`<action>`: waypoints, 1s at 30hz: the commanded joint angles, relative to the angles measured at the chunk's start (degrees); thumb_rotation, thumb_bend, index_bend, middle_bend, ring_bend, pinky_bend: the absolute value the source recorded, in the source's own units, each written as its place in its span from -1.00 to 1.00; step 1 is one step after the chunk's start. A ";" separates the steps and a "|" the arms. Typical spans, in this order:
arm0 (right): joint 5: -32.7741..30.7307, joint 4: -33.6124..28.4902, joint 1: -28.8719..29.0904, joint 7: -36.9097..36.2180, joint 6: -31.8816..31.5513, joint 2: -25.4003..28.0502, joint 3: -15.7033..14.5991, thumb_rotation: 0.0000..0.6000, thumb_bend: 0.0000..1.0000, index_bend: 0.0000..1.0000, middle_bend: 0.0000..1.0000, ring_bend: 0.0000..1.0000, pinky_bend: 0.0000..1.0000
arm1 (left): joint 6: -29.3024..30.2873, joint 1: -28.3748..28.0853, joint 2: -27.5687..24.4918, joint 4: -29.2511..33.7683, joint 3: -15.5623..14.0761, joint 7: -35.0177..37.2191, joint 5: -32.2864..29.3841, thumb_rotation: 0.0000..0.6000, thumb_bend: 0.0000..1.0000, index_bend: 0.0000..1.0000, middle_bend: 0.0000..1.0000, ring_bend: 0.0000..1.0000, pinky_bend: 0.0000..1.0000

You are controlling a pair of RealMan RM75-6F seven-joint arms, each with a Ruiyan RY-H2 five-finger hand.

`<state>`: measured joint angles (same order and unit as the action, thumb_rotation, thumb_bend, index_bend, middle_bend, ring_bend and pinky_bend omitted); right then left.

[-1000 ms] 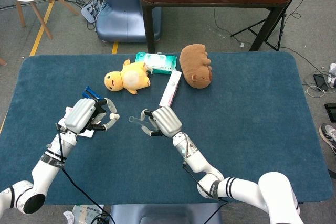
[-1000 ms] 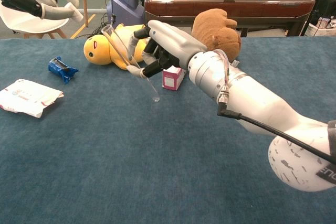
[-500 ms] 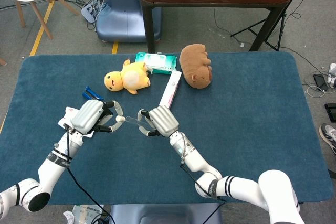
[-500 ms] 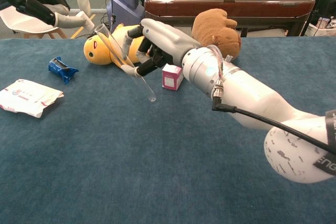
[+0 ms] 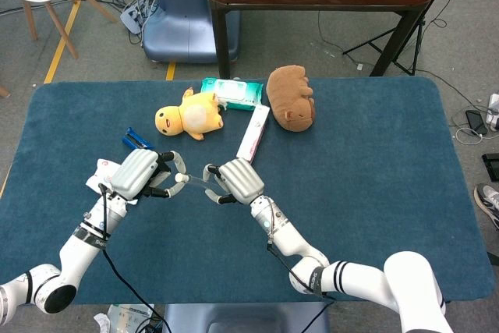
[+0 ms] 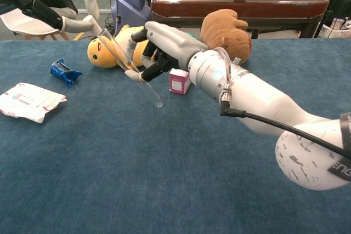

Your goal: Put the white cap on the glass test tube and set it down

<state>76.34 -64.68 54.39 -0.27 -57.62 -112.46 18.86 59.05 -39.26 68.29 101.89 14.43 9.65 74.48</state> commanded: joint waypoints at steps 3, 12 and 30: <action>-0.19 0.13 0.11 -0.06 0.17 -0.11 -0.06 1.00 0.26 0.31 0.75 1.00 1.00 | 0.01 -0.11 0.19 -0.12 -0.02 0.01 -0.05 1.00 -0.42 0.08 1.00 1.00 1.00; -0.13 0.63 0.41 -0.35 -0.37 -0.74 0.07 1.00 0.26 0.31 0.75 1.00 1.00 | 0.40 -0.19 0.76 -0.13 0.07 0.66 0.06 1.00 -0.42 0.08 1.00 1.00 1.00; 0.01 1.91 0.56 -1.81 -0.95 -1.74 0.04 1.00 0.26 0.31 0.75 1.00 1.00 | -0.32 0.10 1.44 0.24 0.66 5.13 -1.87 1.00 -0.42 0.08 1.00 1.00 1.00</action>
<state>76.35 -62.78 54.95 -2.07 -58.58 -114.19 18.90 58.72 -39.19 69.67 102.14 15.06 14.70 72.67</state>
